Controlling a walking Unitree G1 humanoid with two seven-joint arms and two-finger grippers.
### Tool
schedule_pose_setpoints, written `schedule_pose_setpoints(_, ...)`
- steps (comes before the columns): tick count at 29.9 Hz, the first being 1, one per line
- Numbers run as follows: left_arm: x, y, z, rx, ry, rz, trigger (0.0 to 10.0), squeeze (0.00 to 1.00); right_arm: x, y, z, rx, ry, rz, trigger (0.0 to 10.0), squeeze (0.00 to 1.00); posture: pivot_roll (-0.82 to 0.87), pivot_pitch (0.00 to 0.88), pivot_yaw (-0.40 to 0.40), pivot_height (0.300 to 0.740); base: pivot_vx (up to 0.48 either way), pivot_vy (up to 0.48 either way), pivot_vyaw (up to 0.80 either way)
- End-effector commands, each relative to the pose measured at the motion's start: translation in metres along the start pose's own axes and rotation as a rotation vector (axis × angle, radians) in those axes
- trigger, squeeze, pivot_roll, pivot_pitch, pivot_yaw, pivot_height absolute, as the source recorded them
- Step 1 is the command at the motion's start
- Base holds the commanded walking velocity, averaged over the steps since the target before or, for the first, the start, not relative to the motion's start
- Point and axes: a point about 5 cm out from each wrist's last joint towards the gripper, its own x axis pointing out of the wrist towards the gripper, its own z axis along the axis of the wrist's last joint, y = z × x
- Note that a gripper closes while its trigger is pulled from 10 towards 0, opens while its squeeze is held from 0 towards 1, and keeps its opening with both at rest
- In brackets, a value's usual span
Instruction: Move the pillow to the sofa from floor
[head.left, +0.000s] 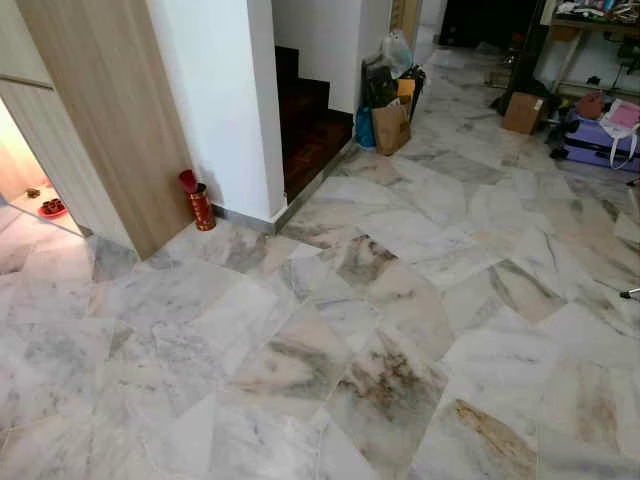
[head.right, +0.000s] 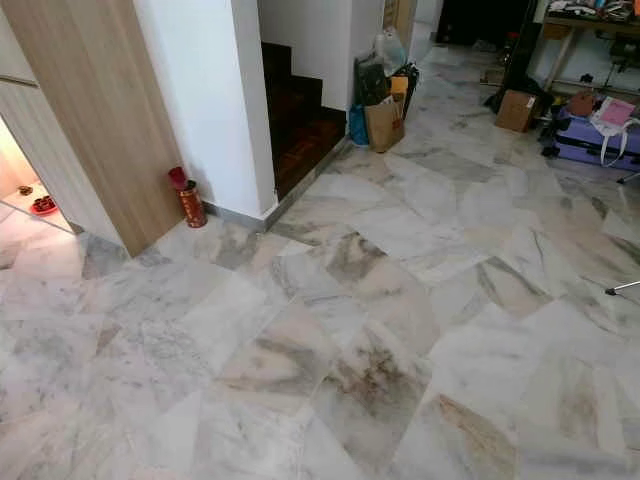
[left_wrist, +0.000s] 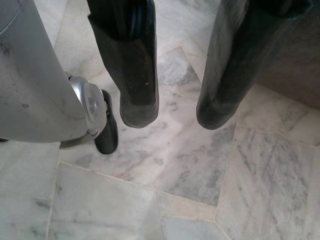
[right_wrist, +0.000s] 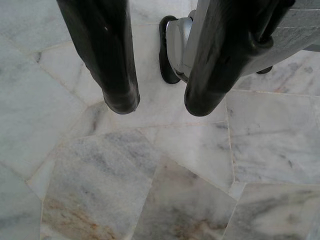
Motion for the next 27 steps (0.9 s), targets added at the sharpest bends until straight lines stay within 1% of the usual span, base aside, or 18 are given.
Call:
schedule_pose_setpoints(1,-0.0001,0.0076,0.0102,-0.105,-0.065,-0.015,10.0,0.0,0.0425,0.0429,0.0928,-0.12,0.015,0.118,10.0,0.0,0.05,0.108,0.02,0.74,0.0,0.0,0.0)
schedule_pose_setpoints(23,-0.0001,0.0076,0.0102,-0.105,-0.065,-0.015,10.0,0.0,0.0425,0.0429,0.0928,-0.12,0.015,0.118,10.0,0.0,0.05,0.108,0.02,0.74,0.0,0.0,0.0)
schedule_pose_setpoints(24,-0.0003,0.0089,0.0107,-0.096,-0.069,-0.008,10.0,0.0,0.0424,0.041,0.0922,-0.14,0.018,0.106,10.0,0.0,0.05,0.108,0.02,0.74,0.0,0.0,0.0)
schedule_pose_setpoints(25,0.0,0.0068,0.01,-0.115,-0.066,-0.01,10.0,0.0,0.0423,0.0406,0.0921,-0.149,0.016,0.109,10.0,0.0,0.05,0.085,0.008,0.74,0.0,0.0,0.0)
schedule_pose_setpoints(27,0.0003,0.0035,0.0088,-0.142,-0.061,-0.014,10.0,0.0,0.0422,0.0411,0.0918,-0.151,0.017,0.121,10.0,0.0,0.06,0.087,0.009,0.74,0.0,0.0,0.0)
